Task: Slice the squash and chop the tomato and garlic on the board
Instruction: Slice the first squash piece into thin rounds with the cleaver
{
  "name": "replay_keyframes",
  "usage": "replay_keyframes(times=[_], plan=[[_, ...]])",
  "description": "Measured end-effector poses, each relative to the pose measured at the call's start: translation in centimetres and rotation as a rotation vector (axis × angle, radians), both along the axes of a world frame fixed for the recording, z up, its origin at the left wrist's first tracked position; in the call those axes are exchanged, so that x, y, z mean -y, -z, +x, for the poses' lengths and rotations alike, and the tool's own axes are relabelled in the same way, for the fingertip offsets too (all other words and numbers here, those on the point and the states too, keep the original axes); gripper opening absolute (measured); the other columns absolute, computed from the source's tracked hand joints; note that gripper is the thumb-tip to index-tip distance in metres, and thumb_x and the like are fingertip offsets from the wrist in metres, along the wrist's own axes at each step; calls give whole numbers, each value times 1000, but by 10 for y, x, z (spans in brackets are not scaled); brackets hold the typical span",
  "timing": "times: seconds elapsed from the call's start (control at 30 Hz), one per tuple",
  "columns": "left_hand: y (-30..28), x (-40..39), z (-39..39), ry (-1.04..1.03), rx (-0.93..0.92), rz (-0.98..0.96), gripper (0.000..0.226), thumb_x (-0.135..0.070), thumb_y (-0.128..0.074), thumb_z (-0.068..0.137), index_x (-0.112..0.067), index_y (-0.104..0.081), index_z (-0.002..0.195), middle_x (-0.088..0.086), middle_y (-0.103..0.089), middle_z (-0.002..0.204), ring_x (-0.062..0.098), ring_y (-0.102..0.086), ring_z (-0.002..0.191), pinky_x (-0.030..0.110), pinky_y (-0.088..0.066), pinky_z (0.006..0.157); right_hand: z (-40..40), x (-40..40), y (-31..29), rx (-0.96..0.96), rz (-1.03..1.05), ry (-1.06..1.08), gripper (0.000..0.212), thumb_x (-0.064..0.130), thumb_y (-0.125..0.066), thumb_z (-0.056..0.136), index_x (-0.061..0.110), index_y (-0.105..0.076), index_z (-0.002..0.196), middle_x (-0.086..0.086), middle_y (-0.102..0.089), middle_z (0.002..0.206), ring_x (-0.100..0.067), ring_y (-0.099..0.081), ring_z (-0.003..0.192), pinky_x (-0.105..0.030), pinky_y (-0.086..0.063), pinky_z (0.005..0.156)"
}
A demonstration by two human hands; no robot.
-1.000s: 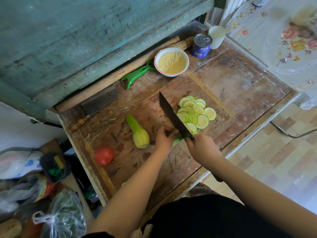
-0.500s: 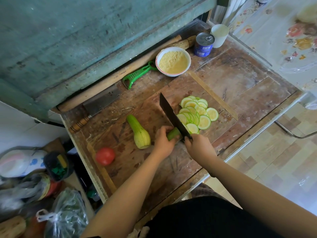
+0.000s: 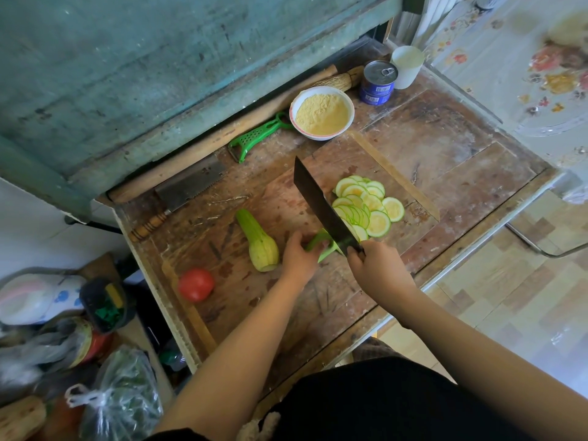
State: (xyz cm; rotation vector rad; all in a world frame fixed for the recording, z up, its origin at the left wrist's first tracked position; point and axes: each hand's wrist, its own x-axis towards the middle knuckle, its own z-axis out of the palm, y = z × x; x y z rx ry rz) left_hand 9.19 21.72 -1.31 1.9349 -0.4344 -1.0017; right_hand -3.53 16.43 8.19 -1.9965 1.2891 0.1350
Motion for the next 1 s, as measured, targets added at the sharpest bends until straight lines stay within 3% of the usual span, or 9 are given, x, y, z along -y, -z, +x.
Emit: replay_keyframes(times=[0.17,0.7,1.0], plan=[[2,0,1,-25,-32,-26,20,-19,-71,83,-16,-58,97,-5,-59,94,15,-57,93,34,-48,87,0,-3,-2,-12,-30,-11,39,27,-43,98,11,-40,62,-5,-45,57,-22,-43,52,-28,-28,45],[1,-1,-1,-87,-75,-6,19,-14,-73,81,-15,-57,92,0,-61,91,21,-58,91,39,-48,84,5,-2,11,-91,-8,-35,38,28,-41,98,14,-41,63,-4,-46,59,-23,-46,55,-28,-32,47],[4,-4,-3,-82,-46,-30,25,-15,-76,79,-18,-59,97,-1,-63,99,15,-60,93,24,-46,78,9,-1,30,-136,56,-18,38,28,-40,99,13,-39,63,-6,-46,64,-28,-49,63,-28,-32,50]])
